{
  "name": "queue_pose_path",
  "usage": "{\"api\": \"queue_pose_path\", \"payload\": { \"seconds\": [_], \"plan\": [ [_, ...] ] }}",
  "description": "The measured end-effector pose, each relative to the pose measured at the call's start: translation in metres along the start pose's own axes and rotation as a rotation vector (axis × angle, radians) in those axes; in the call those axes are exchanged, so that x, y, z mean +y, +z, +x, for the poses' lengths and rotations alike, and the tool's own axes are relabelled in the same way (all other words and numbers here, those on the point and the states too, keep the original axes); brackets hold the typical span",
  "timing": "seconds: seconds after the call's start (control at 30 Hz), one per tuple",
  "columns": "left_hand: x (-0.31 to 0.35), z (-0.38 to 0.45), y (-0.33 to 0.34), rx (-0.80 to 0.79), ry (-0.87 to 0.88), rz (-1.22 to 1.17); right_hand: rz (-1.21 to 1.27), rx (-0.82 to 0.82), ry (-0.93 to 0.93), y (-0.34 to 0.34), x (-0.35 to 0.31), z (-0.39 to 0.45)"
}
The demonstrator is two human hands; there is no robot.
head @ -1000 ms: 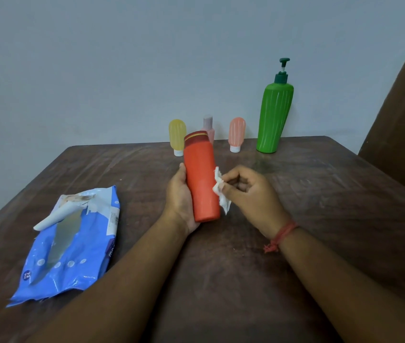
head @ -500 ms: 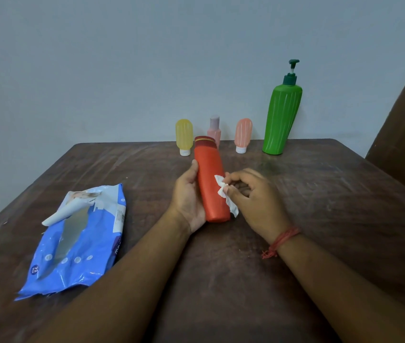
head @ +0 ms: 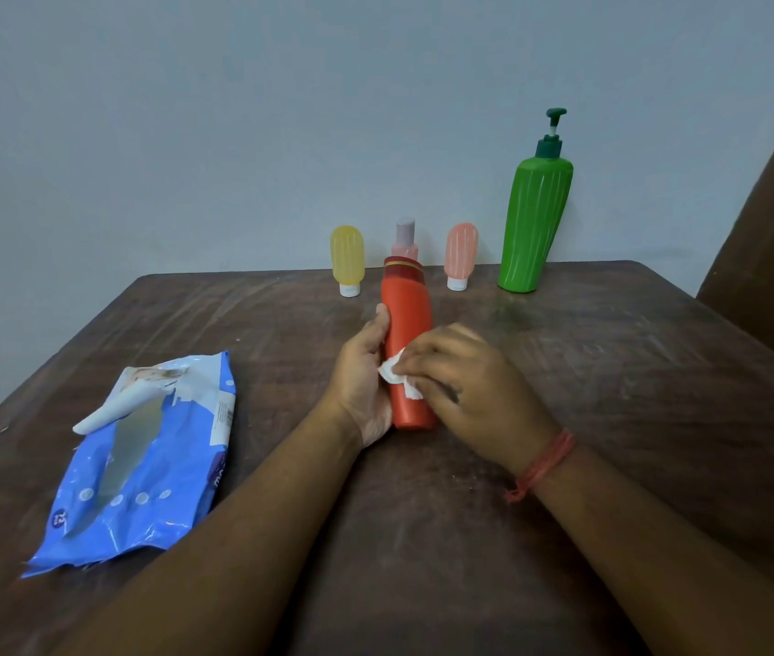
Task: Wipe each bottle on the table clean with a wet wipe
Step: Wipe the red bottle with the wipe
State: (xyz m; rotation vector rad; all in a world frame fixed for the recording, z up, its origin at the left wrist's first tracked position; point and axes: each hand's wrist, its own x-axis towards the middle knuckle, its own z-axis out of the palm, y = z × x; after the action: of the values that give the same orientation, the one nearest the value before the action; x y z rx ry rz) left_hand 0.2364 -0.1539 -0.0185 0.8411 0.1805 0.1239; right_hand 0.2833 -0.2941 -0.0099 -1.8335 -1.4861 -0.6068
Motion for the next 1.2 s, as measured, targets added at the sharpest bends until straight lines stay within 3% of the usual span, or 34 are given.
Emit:
{"api": "queue_pose_path", "payload": {
  "seconds": [0.1, 0.23, 0.37, 0.53, 0.67, 0.8, 0.93, 1.07, 1.2],
  "plan": [
    [-0.003, 0.006, -0.003, -0.010, 0.042, 0.011, -0.056, 0.106, 0.116, -0.006, 0.003, 0.005],
    [-0.002, 0.007, -0.007, -0.040, 0.032, 0.002, -0.048, -0.068, -0.069, -0.006, -0.004, 0.001],
    [-0.004, 0.011, -0.010, -0.008, 0.072, 0.020, -0.088, -0.027, 0.027, -0.010, -0.006, 0.006],
    [-0.003, 0.011, -0.012, 0.070, 0.048, -0.033, -0.009, -0.242, -0.090, -0.011, -0.008, -0.001],
    [-0.003, 0.008, -0.008, 0.067, 0.065, 0.021, -0.018, -0.074, 0.066, -0.009, -0.002, 0.002],
    [-0.001, 0.004, -0.008, 0.125, 0.063, -0.004, 0.065, -0.206, -0.023, -0.011, -0.001, -0.005],
    [0.001, 0.003, -0.005, 0.182, 0.085, -0.033, 0.044, -0.129, 0.031, -0.010, 0.002, -0.003],
    [0.003, -0.001, -0.001, 0.189, 0.040, -0.053, 0.019, -0.217, -0.086, -0.004, -0.011, -0.001],
    [0.003, -0.001, 0.002, 0.187, 0.039, -0.035, -0.027, -0.092, 0.031, -0.002, -0.001, 0.003]
  ]
}}
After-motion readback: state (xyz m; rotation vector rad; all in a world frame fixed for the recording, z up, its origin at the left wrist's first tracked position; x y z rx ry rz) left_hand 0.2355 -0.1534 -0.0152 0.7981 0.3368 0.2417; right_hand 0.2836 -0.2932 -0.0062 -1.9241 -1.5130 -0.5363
